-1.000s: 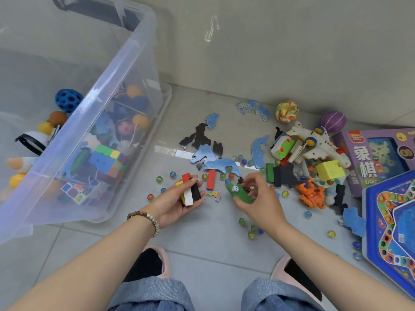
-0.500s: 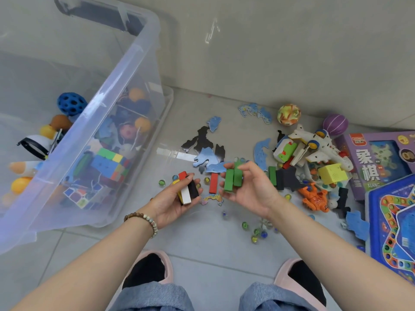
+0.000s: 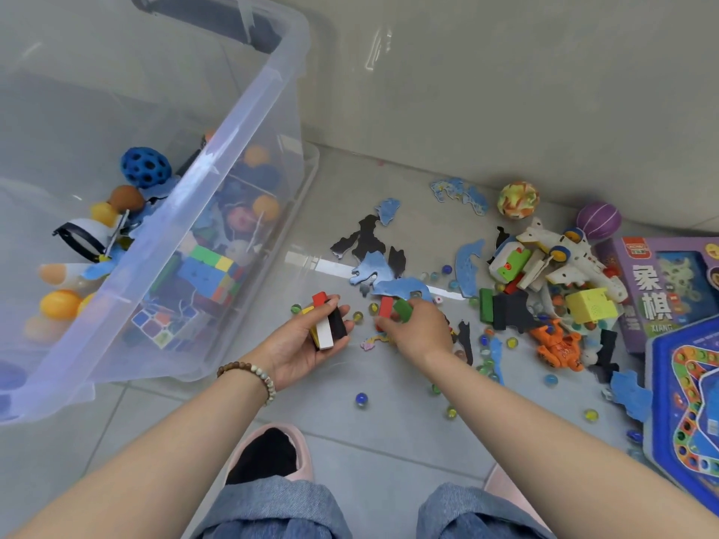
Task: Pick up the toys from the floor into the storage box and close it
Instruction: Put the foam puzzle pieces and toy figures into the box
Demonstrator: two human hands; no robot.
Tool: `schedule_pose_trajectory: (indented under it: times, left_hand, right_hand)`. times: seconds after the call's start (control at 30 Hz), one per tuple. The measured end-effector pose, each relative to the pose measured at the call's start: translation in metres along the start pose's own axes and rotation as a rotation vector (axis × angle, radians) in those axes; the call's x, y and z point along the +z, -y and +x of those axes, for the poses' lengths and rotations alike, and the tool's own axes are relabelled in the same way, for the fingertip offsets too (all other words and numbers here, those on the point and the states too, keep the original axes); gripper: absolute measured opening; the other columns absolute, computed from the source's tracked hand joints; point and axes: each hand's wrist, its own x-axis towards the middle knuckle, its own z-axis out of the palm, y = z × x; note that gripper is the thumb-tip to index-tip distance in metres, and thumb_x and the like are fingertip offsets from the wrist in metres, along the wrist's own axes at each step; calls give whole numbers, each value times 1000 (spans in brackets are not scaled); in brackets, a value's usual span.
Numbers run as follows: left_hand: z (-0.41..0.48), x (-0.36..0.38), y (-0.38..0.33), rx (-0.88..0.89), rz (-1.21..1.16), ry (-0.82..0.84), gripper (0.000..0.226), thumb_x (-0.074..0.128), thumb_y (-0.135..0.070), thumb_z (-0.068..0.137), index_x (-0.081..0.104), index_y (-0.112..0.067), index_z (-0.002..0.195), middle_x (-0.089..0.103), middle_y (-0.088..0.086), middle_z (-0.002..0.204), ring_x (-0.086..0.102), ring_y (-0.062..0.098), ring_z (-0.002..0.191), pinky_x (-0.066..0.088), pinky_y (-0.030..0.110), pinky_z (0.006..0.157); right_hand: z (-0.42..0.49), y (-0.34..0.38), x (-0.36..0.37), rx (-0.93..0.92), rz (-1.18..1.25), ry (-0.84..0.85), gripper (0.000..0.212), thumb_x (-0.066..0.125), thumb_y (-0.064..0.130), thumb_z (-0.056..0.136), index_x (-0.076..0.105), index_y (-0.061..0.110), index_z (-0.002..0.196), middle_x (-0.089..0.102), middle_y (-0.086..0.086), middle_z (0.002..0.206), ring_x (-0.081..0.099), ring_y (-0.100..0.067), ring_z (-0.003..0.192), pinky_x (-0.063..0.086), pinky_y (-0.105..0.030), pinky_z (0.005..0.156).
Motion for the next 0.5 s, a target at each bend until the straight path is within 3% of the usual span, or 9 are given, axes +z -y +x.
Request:
schedule_pose_trajectory:
  times: [0.17,0.27,0.33,0.5]
  left_hand:
    - [-3,1,-3,41,86,-12,17,62,-18,86,61,-14,102,68,5,97,64,23,94,58,25,55]
    - [-10,9,-8,84,205,-21,21,61,-20,88,58,-13,108,68,3,94,66,20,88,57,22,54]
    - [-24,22,-15,128,339,-23,27,62,-25,88,56,-14,111,69,-1,91,67,15,80,53,18,52]
    - [-92,61,-57,360,638,43,22,55,-38,90,57,-20,103,69,-8,95,67,0,72,44,11,48]
  right_hand:
    - [5,3,5,32,-80,-24,22,64,33,77,55,13,77,51,2,65,50,-19,65,27,-25,46]
    - [2,8,-14,74,194,122,26,64,23,75,44,17,59,44,2,57,40,-14,51,28,-23,47]
    - [-12,19,-42,7,357,258,23,62,19,78,47,15,61,41,0,57,34,-13,48,28,-23,46]
    - [-68,90,-121,-239,425,522,17,44,21,88,46,10,74,46,-2,63,35,-13,46,25,-24,45]
